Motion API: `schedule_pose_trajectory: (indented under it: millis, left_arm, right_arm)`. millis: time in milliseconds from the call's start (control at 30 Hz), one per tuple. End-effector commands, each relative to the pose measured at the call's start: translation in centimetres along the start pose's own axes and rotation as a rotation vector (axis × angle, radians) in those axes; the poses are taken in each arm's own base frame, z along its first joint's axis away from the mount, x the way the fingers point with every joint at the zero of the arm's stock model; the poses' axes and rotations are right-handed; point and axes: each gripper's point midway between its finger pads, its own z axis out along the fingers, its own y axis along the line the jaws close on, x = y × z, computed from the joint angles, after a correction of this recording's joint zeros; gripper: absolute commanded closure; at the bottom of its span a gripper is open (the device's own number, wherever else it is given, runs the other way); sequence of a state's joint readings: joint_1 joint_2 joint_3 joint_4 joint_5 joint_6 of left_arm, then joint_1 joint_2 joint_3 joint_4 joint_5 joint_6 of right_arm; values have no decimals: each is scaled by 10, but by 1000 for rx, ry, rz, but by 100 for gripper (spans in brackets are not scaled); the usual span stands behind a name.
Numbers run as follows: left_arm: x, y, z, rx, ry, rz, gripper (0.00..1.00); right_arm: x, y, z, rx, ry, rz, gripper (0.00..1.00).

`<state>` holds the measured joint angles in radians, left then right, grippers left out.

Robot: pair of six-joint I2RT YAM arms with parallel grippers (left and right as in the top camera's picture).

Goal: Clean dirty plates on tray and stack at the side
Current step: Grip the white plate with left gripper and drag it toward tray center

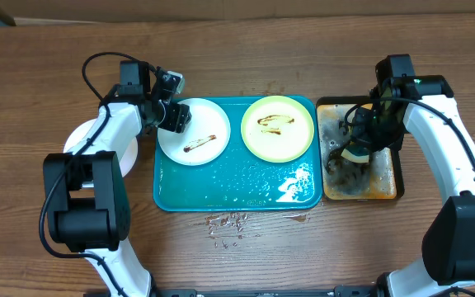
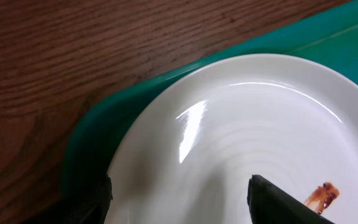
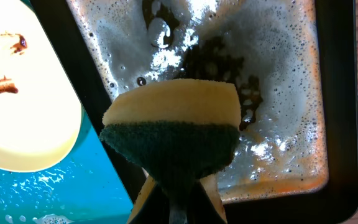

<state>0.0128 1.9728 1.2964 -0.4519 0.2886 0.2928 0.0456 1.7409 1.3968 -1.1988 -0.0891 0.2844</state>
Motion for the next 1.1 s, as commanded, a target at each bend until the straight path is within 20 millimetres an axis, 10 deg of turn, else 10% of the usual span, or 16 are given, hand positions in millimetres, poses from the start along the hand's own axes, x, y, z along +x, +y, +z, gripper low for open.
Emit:
schedule_pose_trajectory:
  millis: [0,333,1067]
  left_arm:
    - [3,-1,8,13,18,21,29]
    - [19,6,6,-36,92,7,30]
    - [-30,10,-14,-80,-41,56,22]
  right_arm:
    - [-5,1,-15,-7,-45,1,96]
    - [-2,0,-15,-3,-36,-1,96]
    - [-2,0,-15,-2,-33,-1,96]
